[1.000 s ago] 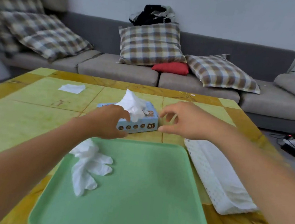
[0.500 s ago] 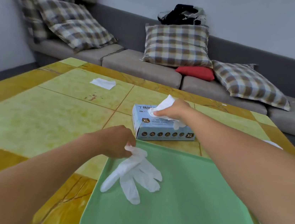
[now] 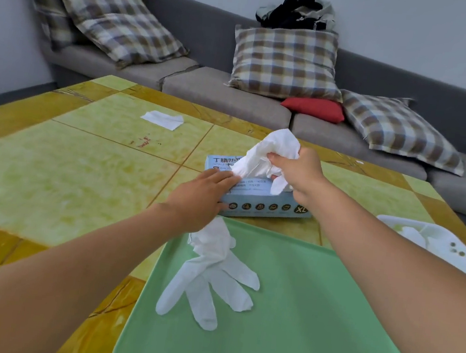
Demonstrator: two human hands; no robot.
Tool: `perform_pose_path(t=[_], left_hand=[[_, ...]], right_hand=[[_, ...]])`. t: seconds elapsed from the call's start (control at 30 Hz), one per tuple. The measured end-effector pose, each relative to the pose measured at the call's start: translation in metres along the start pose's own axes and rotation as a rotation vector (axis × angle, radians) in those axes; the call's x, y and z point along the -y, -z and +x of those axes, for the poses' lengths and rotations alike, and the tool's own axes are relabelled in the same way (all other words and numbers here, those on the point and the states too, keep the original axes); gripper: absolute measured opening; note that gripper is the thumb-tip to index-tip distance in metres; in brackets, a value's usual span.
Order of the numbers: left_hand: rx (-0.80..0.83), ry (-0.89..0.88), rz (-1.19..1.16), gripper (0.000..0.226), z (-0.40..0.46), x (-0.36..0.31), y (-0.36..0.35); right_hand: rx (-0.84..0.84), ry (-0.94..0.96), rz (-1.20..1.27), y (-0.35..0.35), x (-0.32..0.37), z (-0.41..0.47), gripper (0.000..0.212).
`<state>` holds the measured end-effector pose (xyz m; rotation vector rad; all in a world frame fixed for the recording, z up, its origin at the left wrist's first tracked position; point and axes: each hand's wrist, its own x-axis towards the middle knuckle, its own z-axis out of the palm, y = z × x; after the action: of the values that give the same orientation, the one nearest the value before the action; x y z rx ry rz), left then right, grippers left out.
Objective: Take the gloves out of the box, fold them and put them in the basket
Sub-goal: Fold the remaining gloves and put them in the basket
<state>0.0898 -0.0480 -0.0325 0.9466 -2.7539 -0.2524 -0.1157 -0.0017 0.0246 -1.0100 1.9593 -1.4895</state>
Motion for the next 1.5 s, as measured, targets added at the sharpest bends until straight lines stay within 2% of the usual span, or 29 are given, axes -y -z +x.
perform_pose_path(t=[0.07,0.2,0.37,0.5,0.57,0.6,0.7,0.83,0.87,0.9,0.97,1.03,1.07,1.1,1.13,1.2,1.3,1.37,1.43,1.47,1.5], left_hand=[[0.014,-0.006,0.031,0.060,0.000,0.000,0.002],[0.009,-0.003,0.019,0.060,0.001,0.000,0.002],[0.000,0.001,0.049,0.056,0.003,0.001,0.006],[0.010,0.015,0.153,0.054,0.006,0.001,0.004],[0.053,0.019,0.185,0.057,0.005,0.003,0.001],[0.051,0.015,0.189,0.058,0.004,0.003,-0.001],[0.058,0.022,0.166,0.057,0.004,0.005,-0.005],[0.090,-0.011,0.039,0.051,0.009,0.015,0.000],[0.065,-0.027,-0.015,0.053,0.007,0.014,0.007],[0.054,0.003,-0.111,0.054,0.003,0.015,0.015],[0.021,0.028,-0.327,0.045,-0.007,0.014,0.028],[0.046,-0.014,-0.320,0.039,-0.017,0.016,0.029],[0.083,-0.040,-0.235,0.050,-0.023,0.017,0.027],[0.121,-0.071,-0.144,0.061,-0.029,0.017,0.023],[0.145,-0.093,-0.067,0.064,-0.034,0.013,0.020],[0.115,-0.134,-0.014,0.056,-0.043,0.006,0.018],[0.083,-0.138,-0.257,0.041,-0.057,-0.010,0.034],[0.160,-0.154,-0.374,0.046,-0.063,-0.015,0.040],[0.253,-0.190,-0.348,0.073,-0.065,-0.019,0.036],[0.284,-0.187,-0.338,0.081,-0.064,-0.021,0.032],[0.308,-0.169,-0.353,0.080,-0.063,-0.021,0.027]], right_hand=[[-0.005,-0.011,0.100,0.002,-0.001,-0.003,0.020],[-0.040,-0.088,0.300,0.008,-0.006,-0.003,0.040],[-0.055,0.012,0.439,0.006,-0.011,-0.010,0.020],[0.071,0.108,0.665,0.018,0.006,-0.010,0.028],[0.114,0.174,0.625,0.031,0.022,-0.005,0.007],[0.128,0.212,0.603,0.036,0.029,-0.003,0.005],[0.201,0.292,0.622,0.049,0.049,-0.006,0.016],[0.353,0.330,0.631,0.072,0.065,-0.027,0.057],[0.422,0.319,0.600,0.076,0.064,-0.039,0.064],[0.473,0.305,0.553,0.078,0.057,-0.052,0.063],[0.478,0.305,0.307,0.067,0.029,-0.084,0.034],[0.559,0.404,-0.273,0.039,-0.008,-0.115,0.018],[0.586,0.435,-0.538,0.022,-0.029,-0.124,0.015],[0.569,0.438,-0.697,0.009,-0.044,-0.133,0.016],[0.519,0.435,-0.739,0.002,-0.052,-0.141,0.018],[0.469,0.371,-0.630,0.004,-0.049,-0.149,0.030],[0.560,0.230,-0.352,0.035,-0.029,-0.149,0.056],[0.426,0.199,-0.259,0.057,-0.018,-0.142,0.072],[0.279,0.154,-0.417,0.064,-0.017,-0.138,0.097],[0.293,0.094,-0.520,0.059,-0.019,-0.137,0.101],[0.353,0.056,-0.596,0.049,-0.024,-0.139,0.092]])
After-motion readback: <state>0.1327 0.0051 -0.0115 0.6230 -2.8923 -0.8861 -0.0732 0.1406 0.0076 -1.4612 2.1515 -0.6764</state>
